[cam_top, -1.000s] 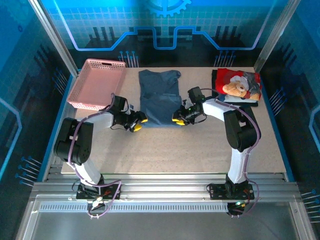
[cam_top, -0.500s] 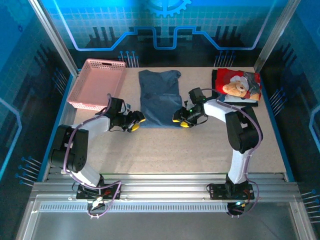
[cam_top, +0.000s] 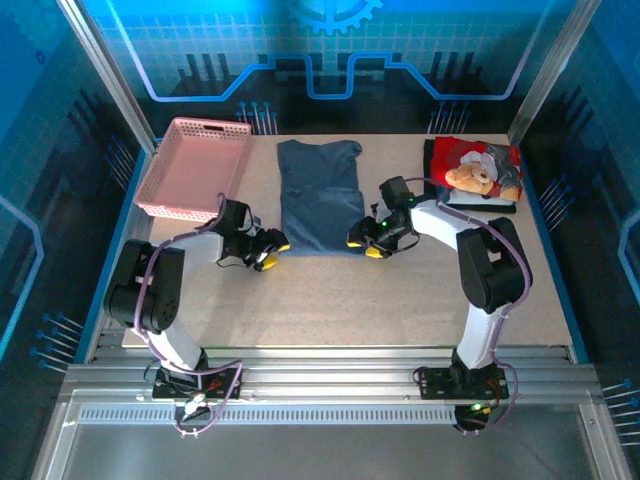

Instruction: Fold and stack the t-shirts

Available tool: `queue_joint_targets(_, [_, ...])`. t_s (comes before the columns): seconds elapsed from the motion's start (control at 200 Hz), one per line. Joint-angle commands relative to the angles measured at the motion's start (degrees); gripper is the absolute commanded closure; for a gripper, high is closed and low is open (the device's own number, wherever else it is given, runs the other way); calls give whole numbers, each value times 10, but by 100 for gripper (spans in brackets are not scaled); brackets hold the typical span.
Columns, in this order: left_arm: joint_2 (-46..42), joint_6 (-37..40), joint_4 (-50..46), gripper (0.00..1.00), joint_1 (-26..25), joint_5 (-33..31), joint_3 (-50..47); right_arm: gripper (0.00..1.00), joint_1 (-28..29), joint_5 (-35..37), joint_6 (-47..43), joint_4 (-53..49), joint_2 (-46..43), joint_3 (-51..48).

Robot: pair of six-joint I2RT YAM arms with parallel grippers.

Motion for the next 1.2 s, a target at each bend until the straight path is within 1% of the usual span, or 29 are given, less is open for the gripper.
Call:
queue_joint_targets(0.0, [21,-25,25,41,2,1,-1,39,8,9,13,16,32,-1])
queue_joint_targets(0.185, [64,-57,58,45,-5,-6,22,42,20,20,25,15,71,21])
queue_joint_targets(0.225, [72,-62,60,46,-8,-6,32,45,21,24,29,12,78,25])
queue_joint_targets(0.33, [94,-64,55,54,-18,-11,60,58,21,36,40,16,86,24])
queue_joint_targets(0.395, [106,-62,48,64,-22,-14,72,66,16,41,45,20,91,27])
queue_joint_targets(0.47, [110,-59,41,79,-21,-21,77,79,12,36,46,23,92,34])
queue_joint_targets(0.55, [112,-41,17,91,-21,-31,87,90,9,39,42,16,88,42])
queue_joint_targets(0.605, [108,-32,3,99,-21,-38,90,100,9,37,39,14,82,43])
queue_joint_targets(0.62, [107,-29,-1,100,-20,-41,91,100,9,36,37,13,81,43])
queue_joint_targets(0.74, [94,-2,-33,100,-20,-59,98,100,9,34,23,-5,71,37])
queue_joint_targets(0.855, [72,19,-57,100,-20,-64,88,100,10,27,20,-2,49,9])
queue_joint_targets(0.985, [15,44,-84,100,-20,-78,44,100,13,33,16,-11,-2,-34])
queue_joint_targets(1.076, [-25,50,-92,100,-20,-70,3,100,18,31,11,-23,-42,-67])
queue_joint_targets(1.196, [-90,47,-101,100,-22,-55,-67,100,37,35,10,-47,-98,-112])
